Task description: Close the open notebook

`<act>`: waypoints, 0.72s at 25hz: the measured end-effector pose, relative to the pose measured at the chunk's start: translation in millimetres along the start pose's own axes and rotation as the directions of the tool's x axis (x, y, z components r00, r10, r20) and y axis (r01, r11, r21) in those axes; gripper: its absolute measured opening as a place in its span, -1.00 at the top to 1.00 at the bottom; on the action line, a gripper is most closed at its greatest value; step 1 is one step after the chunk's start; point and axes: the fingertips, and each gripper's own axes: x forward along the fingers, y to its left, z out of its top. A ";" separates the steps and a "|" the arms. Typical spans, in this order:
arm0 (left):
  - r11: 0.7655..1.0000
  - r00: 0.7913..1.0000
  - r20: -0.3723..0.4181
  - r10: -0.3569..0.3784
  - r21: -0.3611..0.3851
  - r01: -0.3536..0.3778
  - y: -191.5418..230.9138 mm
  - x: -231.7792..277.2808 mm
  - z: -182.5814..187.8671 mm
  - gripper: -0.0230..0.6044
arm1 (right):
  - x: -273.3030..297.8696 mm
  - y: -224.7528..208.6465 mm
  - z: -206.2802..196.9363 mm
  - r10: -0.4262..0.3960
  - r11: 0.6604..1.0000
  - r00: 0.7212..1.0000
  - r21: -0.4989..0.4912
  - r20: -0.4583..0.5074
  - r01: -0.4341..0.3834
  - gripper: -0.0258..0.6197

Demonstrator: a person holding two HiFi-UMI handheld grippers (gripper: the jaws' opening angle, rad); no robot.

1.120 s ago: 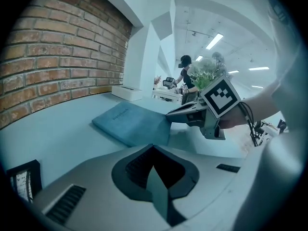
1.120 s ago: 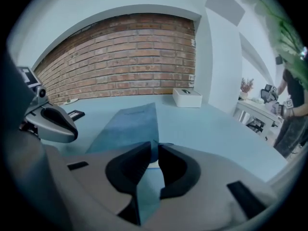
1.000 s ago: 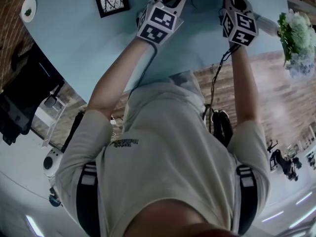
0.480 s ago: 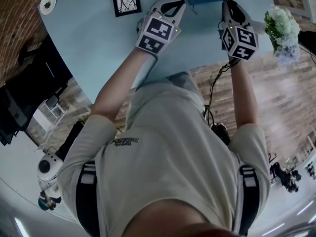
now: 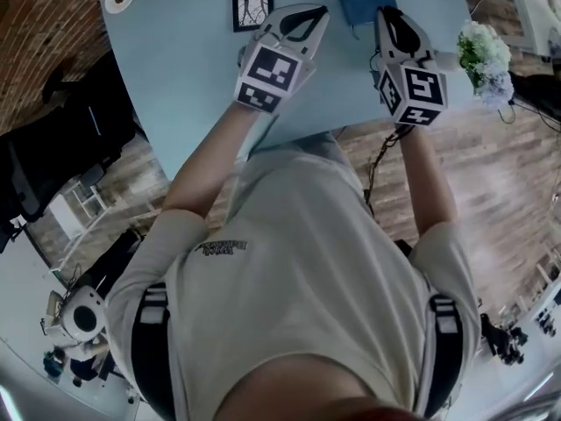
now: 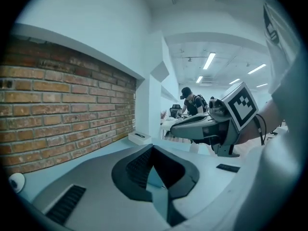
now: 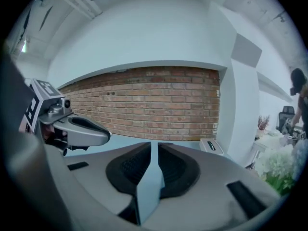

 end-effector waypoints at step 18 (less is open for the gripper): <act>0.993 0.971 0.217 0.099 0.048 -0.112 -15.3 -126.7 75.5 0.90 | -82.6 117.0 100.1 0.097 0.949 0.953 -0.317 0.285 -0.001 0.90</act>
